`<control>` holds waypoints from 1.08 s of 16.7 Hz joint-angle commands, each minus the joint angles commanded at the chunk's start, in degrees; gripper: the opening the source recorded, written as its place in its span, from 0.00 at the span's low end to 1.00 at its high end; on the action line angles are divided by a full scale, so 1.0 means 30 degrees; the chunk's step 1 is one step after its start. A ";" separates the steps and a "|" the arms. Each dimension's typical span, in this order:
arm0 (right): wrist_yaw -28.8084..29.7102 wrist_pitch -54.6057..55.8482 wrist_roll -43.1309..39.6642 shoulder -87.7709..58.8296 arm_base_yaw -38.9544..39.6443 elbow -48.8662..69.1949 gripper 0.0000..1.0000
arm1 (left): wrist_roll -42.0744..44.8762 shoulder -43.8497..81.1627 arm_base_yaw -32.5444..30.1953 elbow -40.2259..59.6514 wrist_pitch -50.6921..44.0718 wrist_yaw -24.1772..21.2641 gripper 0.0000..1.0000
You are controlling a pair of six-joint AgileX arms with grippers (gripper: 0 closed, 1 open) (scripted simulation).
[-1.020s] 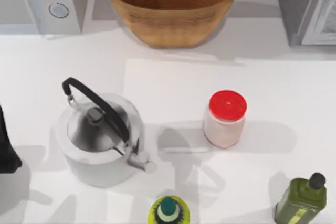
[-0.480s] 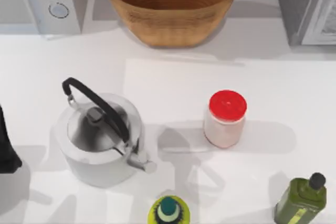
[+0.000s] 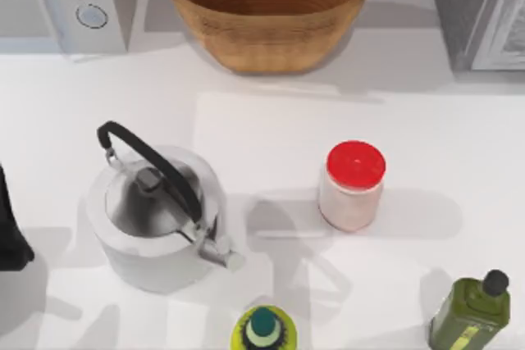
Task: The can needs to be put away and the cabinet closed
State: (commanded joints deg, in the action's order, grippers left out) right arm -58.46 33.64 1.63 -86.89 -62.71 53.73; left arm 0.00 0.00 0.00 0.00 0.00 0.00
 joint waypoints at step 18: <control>-0.0282 -1.8624 -0.0119 0.3357 0.0939 1.5387 1.00 | 0.0000 0.0000 0.0000 0.0000 0.0000 0.0000 1.00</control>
State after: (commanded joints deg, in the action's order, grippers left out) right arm -59.31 -22.23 1.28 -76.82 -59.89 99.89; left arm 0.00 0.00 0.00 0.00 0.00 0.00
